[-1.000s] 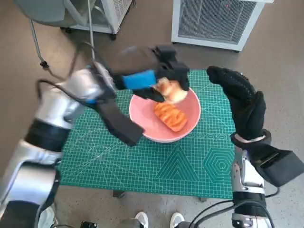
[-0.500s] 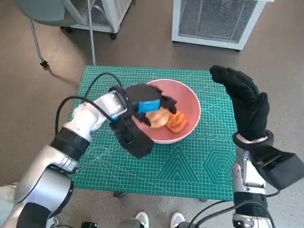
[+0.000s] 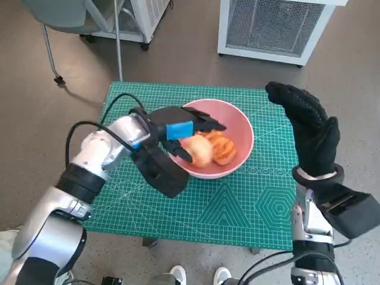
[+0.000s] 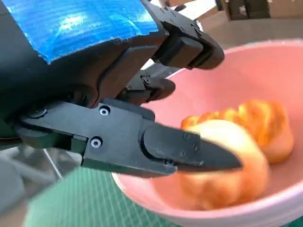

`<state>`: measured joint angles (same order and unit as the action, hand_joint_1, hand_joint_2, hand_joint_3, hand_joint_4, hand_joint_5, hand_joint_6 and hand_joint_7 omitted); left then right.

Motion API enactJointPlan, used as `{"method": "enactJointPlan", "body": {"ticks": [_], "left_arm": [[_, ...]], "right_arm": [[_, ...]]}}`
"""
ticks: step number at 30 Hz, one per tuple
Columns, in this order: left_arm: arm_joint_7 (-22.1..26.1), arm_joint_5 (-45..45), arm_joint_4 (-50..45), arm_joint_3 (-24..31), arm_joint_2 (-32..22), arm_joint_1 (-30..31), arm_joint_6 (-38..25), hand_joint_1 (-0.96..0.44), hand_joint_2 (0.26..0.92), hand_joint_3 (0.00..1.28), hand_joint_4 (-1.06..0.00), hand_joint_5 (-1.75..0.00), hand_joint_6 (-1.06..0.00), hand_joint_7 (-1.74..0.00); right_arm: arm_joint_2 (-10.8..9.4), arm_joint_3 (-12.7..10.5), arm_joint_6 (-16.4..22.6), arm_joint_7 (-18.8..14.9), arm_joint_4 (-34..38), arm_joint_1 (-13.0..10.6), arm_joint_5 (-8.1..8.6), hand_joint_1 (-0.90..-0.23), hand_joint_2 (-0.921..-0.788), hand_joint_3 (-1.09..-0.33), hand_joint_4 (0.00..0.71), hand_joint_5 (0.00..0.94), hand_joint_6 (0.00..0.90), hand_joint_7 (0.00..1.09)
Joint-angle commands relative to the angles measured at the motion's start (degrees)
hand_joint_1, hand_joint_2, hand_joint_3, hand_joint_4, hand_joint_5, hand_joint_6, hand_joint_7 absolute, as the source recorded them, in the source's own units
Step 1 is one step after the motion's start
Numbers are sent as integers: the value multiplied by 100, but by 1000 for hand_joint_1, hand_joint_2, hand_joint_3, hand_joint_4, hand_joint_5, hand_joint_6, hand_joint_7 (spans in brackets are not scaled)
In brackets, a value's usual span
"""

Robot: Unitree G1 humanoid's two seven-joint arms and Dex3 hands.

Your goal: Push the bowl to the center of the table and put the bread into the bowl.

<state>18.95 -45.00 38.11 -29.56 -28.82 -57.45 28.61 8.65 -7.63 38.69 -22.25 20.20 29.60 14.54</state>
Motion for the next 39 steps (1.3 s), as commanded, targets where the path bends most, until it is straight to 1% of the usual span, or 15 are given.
{"method": "enactJointPlan", "body": {"ticks": [1,3,5,8,10,12,15,18,23,27,32,36,39], "left_arm": [[536,1159,-87,639,-115,133,91,-835,920,555,-162,-5,-242,-152],[680,1804,-218,1025,-129,274,121,-818,921,641,-197,-20,-269,-163],[700,2302,-359,1348,-103,424,133,-802,921,678,-229,-34,-294,-175],[485,2995,-570,1843,13,679,298,-776,921,703,-285,-57,-340,-199],[325,3296,-665,2083,82,805,440,-765,921,709,-311,-67,-358,-210],[131,3569,-742,2328,178,926,607,-758,921,718,-328,-73,-361,-214],[-85,3978,-844,2667,356,1099,791,-760,921,739,-320,-60,-318,-195],[-287,4428,-1099,2935,671,1364,832,-762,921,744,-304,-47,-297,-184],[-660,4717,-1275,3124,1177,1753,994,-755,921,738,-280,-29,-282,-170],[-772,4894,-1284,3207,1458,1946,1113,-750,921,731,-247,-10,-256,-149],[-656,5229,-1378,3301,1680,2123,1070,-748,921,701,-206,-2,-250,-134],[-524,5507,-1423,3338,1825,2222,948,-749,921,671,-199,-2,-277,-137],[-470,5541,-1411,3331,1894,2279,940,-749,921,658,-205,-5,-294,-139]], "right_arm": [[50,21,-108,117,4,97,-180,-662,-921,-818,225,6,-1,653],[86,19,-177,166,-83,151,-234,-661,-921,-817,227,6,-1,654],[117,18,-238,212,-168,196,-286,-660,-921,-817,227,7,-1,654],[165,16,-353,276,-333,268,-350,-658,-921,-818,230,8,-1,653],[177,22,-434,324,-451,307,-389,-656,-921,-821,232,9,-1,651],[179,30,-521,381,-569,359,-436,-652,-921,-824,232,9,-1,647],[174,34,-639,471,-710,442,-504,-644,-921,-827,231,9,-1,644],[130,57,-691,574,-759,541,-549,-640,-921,-827,232,10,-1,644],[3,145,-585,711,-691,653,-660,-647,-921,-814,229,8,-1,649],[-46,214,-414,736,-571,726,-715,-650,-921,-798,211,3,-1,629],[-18,211,-140,676,-265,824,-729,-653,-921,-792,184,1,-1,573],[5,214,48,638,-60,855,-728,-655,-921,-793,173,0,-1,555],[6,233,139,626,42,866,-724,-656,-921,-795,163,0,-1,541]]}}
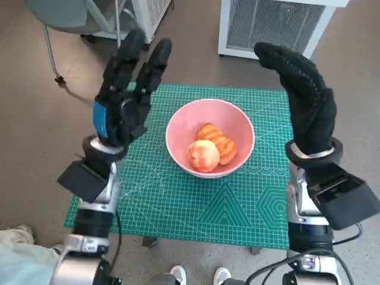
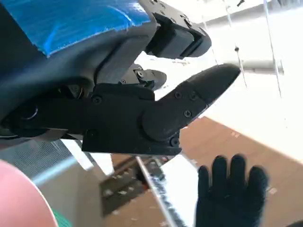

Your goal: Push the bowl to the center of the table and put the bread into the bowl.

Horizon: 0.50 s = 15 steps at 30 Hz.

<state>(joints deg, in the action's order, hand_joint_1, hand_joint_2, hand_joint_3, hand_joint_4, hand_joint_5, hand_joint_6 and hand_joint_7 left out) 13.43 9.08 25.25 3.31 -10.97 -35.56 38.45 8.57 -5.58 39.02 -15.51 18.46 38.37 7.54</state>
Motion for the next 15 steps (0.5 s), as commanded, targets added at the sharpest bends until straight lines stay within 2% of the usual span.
{"method": "enactJointPlan", "body": {"ticks": [1,9,15], "left_arm": [[80,94,-107,32,125,105,-22,-749,921,656,-207,-6,-298,-138],[148,-125,119,-16,143,185,246,-742,921,652,-196,-1,-290,-120],[207,-110,240,-10,194,220,278,-694,921,613,-215,-9,-276,-98]], "right_arm": [[12,36,123,-47,247,-10,-25,-656,-921,-796,161,0,-1,538],[9,76,294,14,437,-39,-144,-658,-921,-804,157,0,-1,544],[28,86,412,47,514,-69,-236,-646,-921,-842,158,1,-1,540]]}}
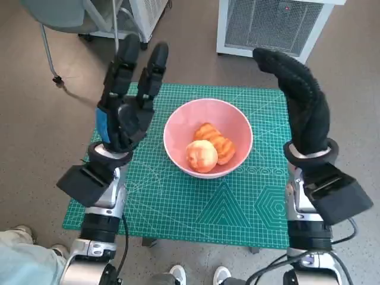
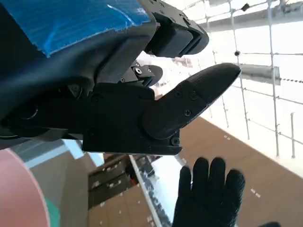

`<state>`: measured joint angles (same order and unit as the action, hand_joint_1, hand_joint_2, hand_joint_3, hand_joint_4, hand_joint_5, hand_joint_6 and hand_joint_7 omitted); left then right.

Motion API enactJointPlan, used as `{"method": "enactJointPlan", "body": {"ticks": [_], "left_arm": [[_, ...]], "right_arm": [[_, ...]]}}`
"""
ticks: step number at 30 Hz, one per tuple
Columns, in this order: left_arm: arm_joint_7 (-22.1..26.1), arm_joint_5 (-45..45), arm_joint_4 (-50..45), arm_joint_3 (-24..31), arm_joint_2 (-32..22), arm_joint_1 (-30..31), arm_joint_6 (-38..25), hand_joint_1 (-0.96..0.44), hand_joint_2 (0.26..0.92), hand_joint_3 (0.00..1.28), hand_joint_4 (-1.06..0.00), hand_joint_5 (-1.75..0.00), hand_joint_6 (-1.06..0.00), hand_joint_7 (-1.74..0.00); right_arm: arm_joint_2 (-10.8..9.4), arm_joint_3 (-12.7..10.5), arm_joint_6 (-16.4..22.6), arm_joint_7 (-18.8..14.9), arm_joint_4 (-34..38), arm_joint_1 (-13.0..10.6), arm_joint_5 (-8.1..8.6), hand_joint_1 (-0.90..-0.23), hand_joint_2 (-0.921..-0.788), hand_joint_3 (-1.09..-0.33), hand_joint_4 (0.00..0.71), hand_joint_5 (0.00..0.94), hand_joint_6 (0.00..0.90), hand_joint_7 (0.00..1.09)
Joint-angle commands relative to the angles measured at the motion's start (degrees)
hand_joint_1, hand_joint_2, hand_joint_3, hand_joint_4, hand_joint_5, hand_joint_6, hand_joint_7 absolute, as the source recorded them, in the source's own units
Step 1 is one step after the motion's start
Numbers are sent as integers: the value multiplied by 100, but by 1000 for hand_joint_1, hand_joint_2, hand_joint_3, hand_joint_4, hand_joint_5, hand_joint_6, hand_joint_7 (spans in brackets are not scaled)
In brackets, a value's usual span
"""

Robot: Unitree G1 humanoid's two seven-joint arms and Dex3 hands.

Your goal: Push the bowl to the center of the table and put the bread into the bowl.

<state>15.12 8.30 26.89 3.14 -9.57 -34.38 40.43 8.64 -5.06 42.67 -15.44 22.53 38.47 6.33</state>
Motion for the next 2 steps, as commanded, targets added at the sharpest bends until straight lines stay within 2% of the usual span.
{"method": "enactJointPlan", "body": {"ticks": [1,2], "left_arm": [[46,-25,86,11,60,108,79,-689,921,605,-216,-9,-277,-97],[58,-17,88,13,63,121,81,-684,921,593,-219,-10,-279,-95]], "right_arm": [[22,37,58,41,122,-77,-116,-645,-921,-844,158,1,-1,539],[28,39,67,39,133,-75,-116,-644,-921,-847,157,1,-1,538]]}}
